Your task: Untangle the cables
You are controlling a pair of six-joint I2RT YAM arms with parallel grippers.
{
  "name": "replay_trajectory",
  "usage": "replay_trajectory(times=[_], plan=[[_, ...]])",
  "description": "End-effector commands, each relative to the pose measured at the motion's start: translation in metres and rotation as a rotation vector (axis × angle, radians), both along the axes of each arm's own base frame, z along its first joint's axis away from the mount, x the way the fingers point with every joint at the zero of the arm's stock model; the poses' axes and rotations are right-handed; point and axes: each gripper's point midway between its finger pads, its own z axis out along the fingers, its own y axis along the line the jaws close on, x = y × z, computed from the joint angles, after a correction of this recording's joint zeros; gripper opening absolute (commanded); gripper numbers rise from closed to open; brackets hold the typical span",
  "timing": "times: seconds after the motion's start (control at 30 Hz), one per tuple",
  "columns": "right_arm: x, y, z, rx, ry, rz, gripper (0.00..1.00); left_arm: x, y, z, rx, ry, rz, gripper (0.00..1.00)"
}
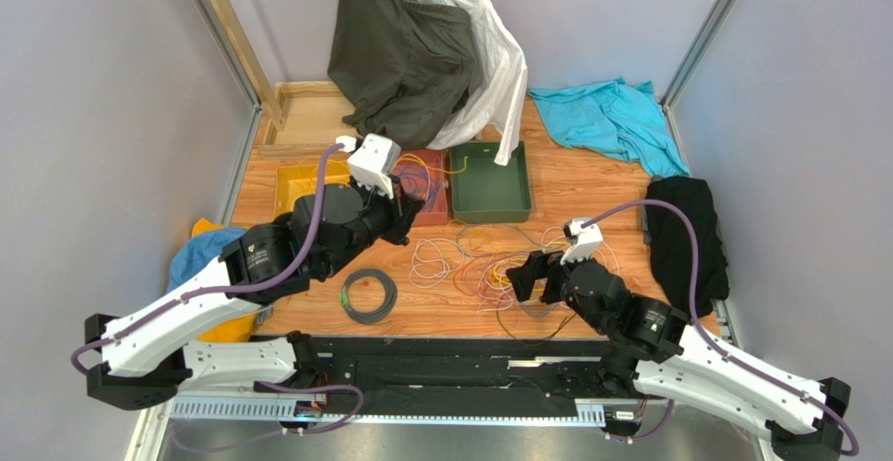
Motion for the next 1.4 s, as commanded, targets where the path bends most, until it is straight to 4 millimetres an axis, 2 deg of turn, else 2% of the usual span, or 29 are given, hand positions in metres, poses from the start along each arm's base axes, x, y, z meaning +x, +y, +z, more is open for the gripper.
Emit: replay_trajectory(times=[0.0, 0.03, 0.1, 0.13, 0.17, 0.27, 0.37, 0.43, 0.5, 0.53, 0.57, 0.6, 0.63, 0.67, 0.77, 0.83, 0.87, 0.9, 0.93, 0.97, 1.0, 1.1, 1.17, 1.27, 1.37], plan=[[0.004, 0.020, 0.044, 0.119, -0.080, 0.049, 0.90, 0.008, 0.006, 0.017, 0.119, -0.060, 0.009, 0.00], [0.006, 0.023, 0.050, 0.145, -0.095, 0.043, 0.89, 0.008, 0.007, 0.034, 0.096, -0.080, 0.005, 0.00], [0.010, 0.024, 0.052, 0.182, -0.100, 0.015, 0.84, 0.009, 0.002, 0.039, 0.112, -0.079, -0.006, 0.00], [0.012, 0.025, 0.063, 0.231, -0.125, 0.004, 0.84, 0.008, 0.001, 0.050, 0.099, -0.091, -0.013, 0.00], [0.014, 0.024, 0.061, 0.255, -0.126, -0.014, 0.84, 0.008, 0.001, 0.051, 0.103, -0.093, -0.012, 0.00], [0.014, 0.025, 0.078, 0.334, -0.167, -0.016, 0.84, 0.013, -0.001, 0.048, 0.117, -0.091, 0.005, 0.00], [0.003, 0.035, 0.093, 0.356, -0.206, 0.090, 0.86, 0.010, -0.007, 0.042, 0.101, -0.070, -0.012, 0.00], [-0.007, 0.041, 0.118, 0.439, -0.246, 0.161, 0.87, 0.008, -0.011, 0.034, 0.077, -0.047, -0.019, 0.00], [-0.017, 0.045, 0.146, 0.571, -0.307, 0.214, 0.88, 0.000, -0.017, 0.041, -0.002, -0.053, -0.065, 0.00], [-0.022, 0.042, 0.160, 0.641, -0.331, 0.227, 0.88, -0.002, -0.021, 0.028, -0.006, -0.037, -0.083, 0.00], [-0.024, 0.041, 0.167, 0.680, -0.349, 0.235, 0.87, -0.005, -0.027, 0.033, -0.060, -0.047, -0.112, 0.00], [-0.026, 0.039, 0.179, 0.727, -0.379, 0.238, 0.87, -0.009, -0.024, 0.036, -0.091, -0.052, -0.119, 0.00], [-0.025, 0.041, 0.182, 0.737, -0.370, 0.236, 0.86, -0.010, -0.026, 0.027, -0.093, -0.039, -0.123, 0.00], [-0.024, 0.043, 0.184, 0.735, -0.366, 0.238, 0.86, -0.012, -0.028, 0.030, -0.114, -0.043, -0.138, 0.00], [-0.025, 0.057, 0.180, 0.684, -0.322, 0.281, 0.84, -0.013, -0.025, 0.031, -0.140, -0.060, -0.141, 0.00], [-0.024, 0.061, 0.167, 0.634, -0.281, 0.281, 0.82, -0.008, -0.010, 0.038, -0.133, -0.075, -0.077, 0.00], [-0.022, 0.060, 0.161, 0.617, -0.265, 0.269, 0.82, 0.006, 0.006, 0.025, -0.053, -0.061, 0.028, 0.00], [-0.017, 0.057, 0.147, 0.576, -0.239, 0.231, 0.82, 0.014, 0.017, 0.021, -0.013, -0.050, 0.084, 0.00], [-0.017, 0.052, 0.145, 0.573, -0.238, 0.216, 0.82, 0.021, 0.028, 0.025, -0.012, -0.031, 0.135, 0.00], [-0.015, 0.049, 0.135, 0.553, -0.226, 0.196, 0.82, 0.036, 0.049, 0.004, 0.067, 0.033, 0.220, 0.00], [-0.011, 0.044, 0.122, 0.514, -0.204, 0.162, 0.82, 0.043, 0.059, -0.003, 0.066, 0.075, 0.261, 0.00], [-0.012, 0.027, 0.110, 0.488, -0.205, 0.116, 0.82, 0.062, 0.096, -0.026, 0.102, 0.135, 0.390, 0.00], [-0.011, 0.020, 0.105, 0.470, -0.207, 0.099, 0.82, 0.075, 0.117, -0.032, 0.119, 0.139, 0.483, 0.00], [-0.010, 0.011, 0.096, 0.434, -0.211, 0.075, 0.82, 0.091, 0.137, -0.039, 0.152, 0.146, 0.565, 0.00], [-0.009, 0.004, 0.089, 0.404, -0.211, 0.051, 0.82, 0.109, 0.147, -0.042, 0.139, 0.157, 0.605, 0.00]])
